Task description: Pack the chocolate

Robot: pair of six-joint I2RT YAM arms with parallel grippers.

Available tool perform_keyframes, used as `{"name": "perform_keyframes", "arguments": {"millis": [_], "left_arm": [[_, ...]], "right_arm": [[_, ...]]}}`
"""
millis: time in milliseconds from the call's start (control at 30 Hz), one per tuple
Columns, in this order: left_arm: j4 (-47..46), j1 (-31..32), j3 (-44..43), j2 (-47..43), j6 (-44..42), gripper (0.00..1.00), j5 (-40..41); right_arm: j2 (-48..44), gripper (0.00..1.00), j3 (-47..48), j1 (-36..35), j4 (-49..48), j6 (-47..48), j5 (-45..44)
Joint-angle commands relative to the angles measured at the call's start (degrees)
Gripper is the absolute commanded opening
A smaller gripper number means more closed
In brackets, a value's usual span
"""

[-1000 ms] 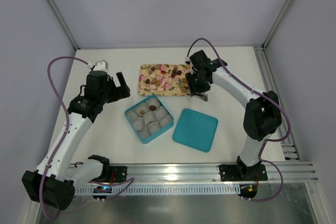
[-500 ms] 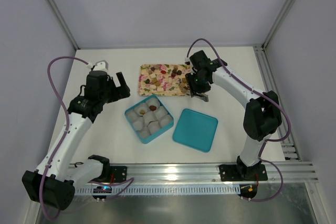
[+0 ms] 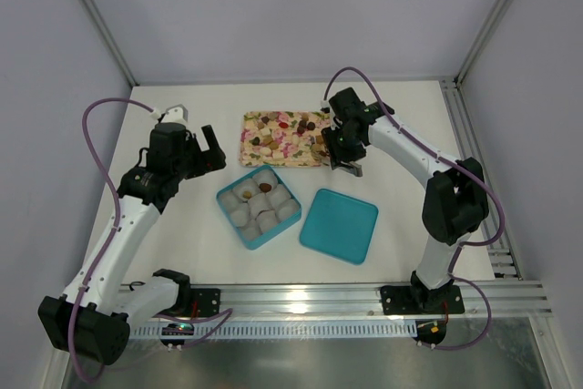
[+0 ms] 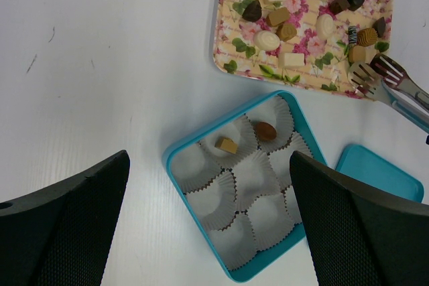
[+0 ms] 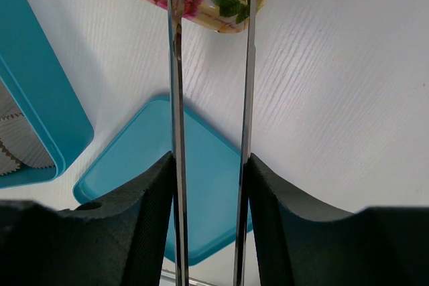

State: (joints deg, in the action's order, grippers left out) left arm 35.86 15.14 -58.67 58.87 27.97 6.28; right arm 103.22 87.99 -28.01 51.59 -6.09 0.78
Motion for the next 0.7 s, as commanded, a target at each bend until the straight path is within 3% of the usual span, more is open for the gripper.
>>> {"name": "perform_keyframes", "arguments": {"millis": [0, 367, 667], "left_arm": [[-1.23, 0.07, 0.32, 0.10, -0.89, 1.00, 0.13], [-1.14, 0.07, 0.40, -0.16, -0.81, 1.00, 0.22], [-1.14, 0.07, 0.40, -0.34, -0.90, 1.00, 0.48]], "right_arm": [[-2.23, 0.47, 1.05, 0.24, 0.00, 0.81, 0.37], [-1.62, 0.35, 1.49, 0.15, -0.18, 0.55, 1.77], [-1.88, 0.34, 4.65, 0.24, 0.26, -0.59, 1.16]]}}
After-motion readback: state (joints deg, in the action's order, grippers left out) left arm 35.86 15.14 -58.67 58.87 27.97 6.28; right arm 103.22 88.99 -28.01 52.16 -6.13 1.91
